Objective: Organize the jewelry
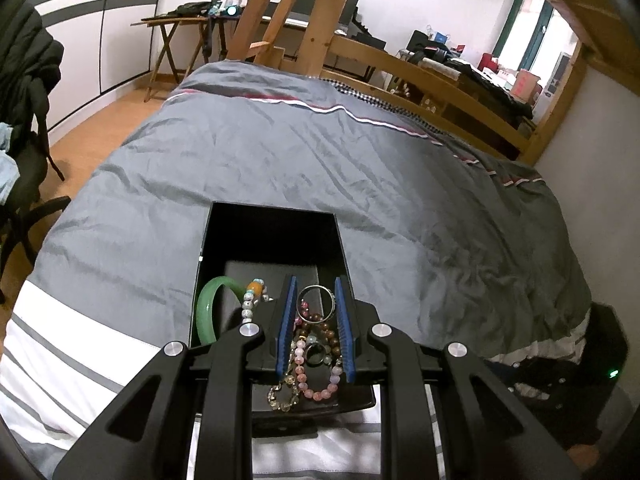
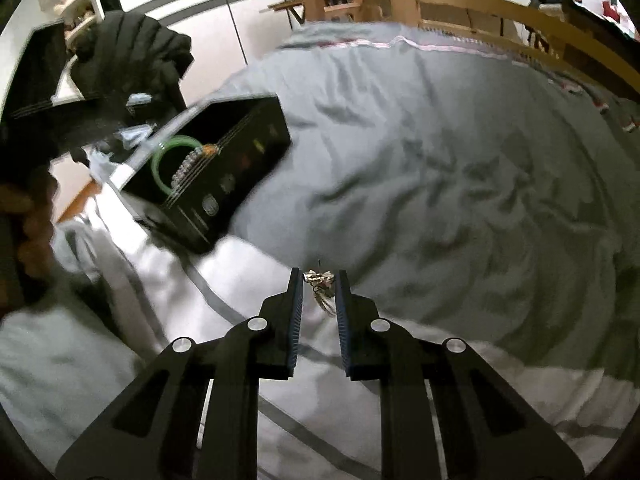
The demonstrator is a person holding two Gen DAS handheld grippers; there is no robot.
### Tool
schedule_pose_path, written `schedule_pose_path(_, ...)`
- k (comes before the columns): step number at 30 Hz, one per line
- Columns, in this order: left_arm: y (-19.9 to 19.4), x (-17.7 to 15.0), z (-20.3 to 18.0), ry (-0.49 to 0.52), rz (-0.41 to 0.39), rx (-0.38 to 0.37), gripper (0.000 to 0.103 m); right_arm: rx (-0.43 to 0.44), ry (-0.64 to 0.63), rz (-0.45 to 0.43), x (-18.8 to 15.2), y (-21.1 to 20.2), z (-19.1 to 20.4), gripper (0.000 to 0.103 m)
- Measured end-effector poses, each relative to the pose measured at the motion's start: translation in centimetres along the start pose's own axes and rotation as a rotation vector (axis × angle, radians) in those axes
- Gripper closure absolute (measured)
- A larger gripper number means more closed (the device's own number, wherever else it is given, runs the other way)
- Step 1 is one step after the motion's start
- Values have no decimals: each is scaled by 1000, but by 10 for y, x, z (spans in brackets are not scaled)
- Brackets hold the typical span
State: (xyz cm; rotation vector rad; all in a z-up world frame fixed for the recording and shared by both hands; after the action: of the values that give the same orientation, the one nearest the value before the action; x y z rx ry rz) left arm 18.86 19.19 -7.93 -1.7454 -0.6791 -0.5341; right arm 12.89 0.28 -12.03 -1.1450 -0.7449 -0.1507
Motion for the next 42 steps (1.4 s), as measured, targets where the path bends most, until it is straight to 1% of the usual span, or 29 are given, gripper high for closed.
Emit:
schedule_pose_path(2,1,0,2,-13,4,-1,85,11,-19,-19,12,-3,12,86)
schedule_pose_path(7,3,-1,10,-45,11,3,85,75,-71,-85,49,-14,53,86)
schedule_pose_path(11,4,-2,15,-71,16,3,85,120,-124,-108,72,-9,87,86)
schedule_pose_path(13,5,-3,18,-90,16,-2,85,133,-142,-109,78,-4,99,86)
schedule_pose_path(17,8,-5,25,-133,22,-35,85,165,-167,-96,80,14,118,86)
schedule_pose_path(24,10,-5,34,-179,16,-55,85,183,-171,-50,74,40,128,85)
schedule_pose_path(25,10,-5,33,-179,13,-58,79,176,-171,-45,73,43,128,85)
schedule_pose_path(26,9,-5,32,-177,10,-55,66,169,-172,-41,72,46,127,83)
schedule_pose_path(28,6,-3,32,-166,-9,-37,55,158,-171,-35,70,49,125,65)
schedule_pose_path(29,4,-2,31,-164,-16,-37,53,152,-168,-39,70,50,123,37)
schedule_pose_path(30,3,-2,30,-161,-21,-37,52,146,-164,-53,70,48,122,15)
schedule_pose_path(31,3,-1,31,-160,-22,-34,48,144,-154,-80,72,45,120,12)
schedule_pose_path(32,3,-1,31,-159,-23,-27,45,155,-146,-123,74,39,119,12)
schedule_pose_path(33,3,-1,31,-160,-26,-25,44,154,-146,-135,75,37,117,12)
schedule_pose_path(34,3,-1,31,-162,-29,-23,39,145,-144,-136,75,37,114,12)
schedule_pose_path(35,2,0,32,-165,-36,-18,28,138,-141,-136,74,35,112,11)
schedule_pose_path(36,-1,1,34,-170,-49,-5,23,133,-137,-138,74,33,109,9)
schedule_pose_path(39,-13,7,32,-170,-100,5,17,112,-125,-149,73,25,102,5)
schedule_pose_path(40,-17,9,33,-168,-114,18,10,114,-117,-158,73,21,101,4)
schedule_pose_path(42,-30,14,32,-161,-157,53,10,111,-103,-178,74,10,98,4)
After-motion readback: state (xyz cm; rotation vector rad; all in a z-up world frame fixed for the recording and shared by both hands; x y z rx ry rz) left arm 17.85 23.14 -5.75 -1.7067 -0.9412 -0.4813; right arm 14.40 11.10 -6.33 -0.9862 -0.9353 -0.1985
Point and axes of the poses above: each gripper's, at about its wrist camera, not at the fingertips, and y roughly the way its jaws point, z to its left, x to its top, the point moved 10 cm from there along y, roughly the way its jaws point, and after that the axes turned 1 degree about y, right-handed, at the moved point
